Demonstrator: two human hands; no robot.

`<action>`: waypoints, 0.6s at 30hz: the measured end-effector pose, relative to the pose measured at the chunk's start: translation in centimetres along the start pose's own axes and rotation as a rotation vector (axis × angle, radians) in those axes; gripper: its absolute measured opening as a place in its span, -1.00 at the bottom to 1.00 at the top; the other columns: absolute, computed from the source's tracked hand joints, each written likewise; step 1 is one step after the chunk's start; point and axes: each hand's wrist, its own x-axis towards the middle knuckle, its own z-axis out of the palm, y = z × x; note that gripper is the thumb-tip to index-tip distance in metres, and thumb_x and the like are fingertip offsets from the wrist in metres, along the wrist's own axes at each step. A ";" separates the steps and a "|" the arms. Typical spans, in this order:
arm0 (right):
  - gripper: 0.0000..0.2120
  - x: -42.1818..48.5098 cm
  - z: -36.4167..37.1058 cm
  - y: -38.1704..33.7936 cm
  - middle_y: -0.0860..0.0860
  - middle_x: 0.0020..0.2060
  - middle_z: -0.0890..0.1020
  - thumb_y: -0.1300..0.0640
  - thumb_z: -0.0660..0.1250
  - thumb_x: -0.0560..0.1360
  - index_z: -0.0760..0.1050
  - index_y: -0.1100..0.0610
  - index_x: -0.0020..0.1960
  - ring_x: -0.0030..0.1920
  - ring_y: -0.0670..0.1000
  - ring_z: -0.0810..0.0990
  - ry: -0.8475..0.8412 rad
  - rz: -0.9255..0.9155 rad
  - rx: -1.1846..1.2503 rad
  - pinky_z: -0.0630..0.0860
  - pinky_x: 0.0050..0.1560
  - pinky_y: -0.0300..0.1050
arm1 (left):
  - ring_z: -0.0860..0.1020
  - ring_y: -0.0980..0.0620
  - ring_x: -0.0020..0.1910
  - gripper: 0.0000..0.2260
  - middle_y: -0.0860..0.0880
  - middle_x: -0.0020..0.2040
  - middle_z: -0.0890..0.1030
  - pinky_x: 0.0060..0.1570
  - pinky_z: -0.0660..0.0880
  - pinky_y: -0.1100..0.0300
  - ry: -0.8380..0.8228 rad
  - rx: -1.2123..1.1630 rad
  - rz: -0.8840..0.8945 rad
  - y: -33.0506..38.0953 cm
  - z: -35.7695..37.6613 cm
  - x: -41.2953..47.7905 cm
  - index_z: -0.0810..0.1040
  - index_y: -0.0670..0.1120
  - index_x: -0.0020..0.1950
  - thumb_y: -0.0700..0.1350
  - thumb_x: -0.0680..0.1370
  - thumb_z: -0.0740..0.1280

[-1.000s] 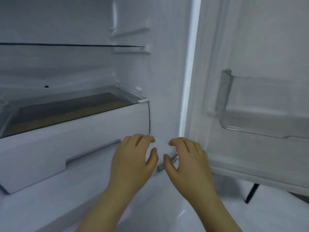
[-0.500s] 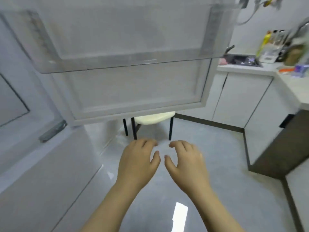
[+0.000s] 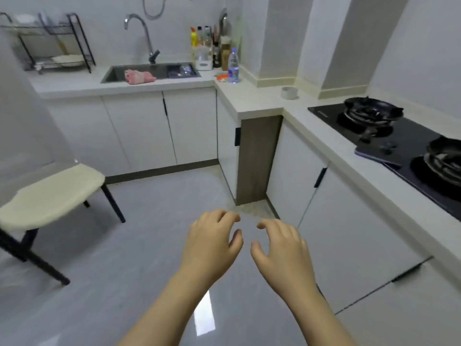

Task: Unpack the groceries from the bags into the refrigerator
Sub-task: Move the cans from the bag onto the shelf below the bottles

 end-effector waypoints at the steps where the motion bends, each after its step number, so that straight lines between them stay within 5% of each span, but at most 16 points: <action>1: -0.66 -0.1 -0.6 1.4 -0.19 0.29 0.38 -0.05 0.11 0.57 0.29 -0.07 0.34 0.31 -0.13 0.30 0.014 0.050 -0.007 0.22 0.27 -0.24 | 0.47 0.11 0.14 -0.73 0.09 0.17 0.54 0.06 0.33 0.31 -0.033 -0.016 0.033 1.0 1.1 0.9 0.50 0.02 0.24 0.00 0.57 0.21; 13: -0.67 1.3 -7.3 14.3 -0.22 0.29 0.35 -0.05 0.12 0.57 0.28 -0.10 0.32 0.32 -0.13 0.27 0.254 0.545 -0.076 0.17 0.27 -0.24 | 0.56 -0.01 -0.08 -0.80 0.02 0.00 0.60 -0.14 0.43 0.20 -0.288 -0.152 0.529 13.7 12.2 11.9 0.59 -0.06 0.09 -0.08 0.49 0.33; 18: -0.69 3.0 -9.3 18.5 -0.21 0.25 0.39 -0.05 0.14 0.55 0.30 -0.10 0.29 0.29 -0.11 0.30 0.341 0.724 -0.084 0.20 0.27 -0.19 | 0.45 0.06 0.16 -0.72 0.08 0.19 0.51 0.07 0.36 0.24 -0.378 -0.235 0.687 18.0 16.0 15.9 0.49 0.00 0.25 0.00 0.57 0.20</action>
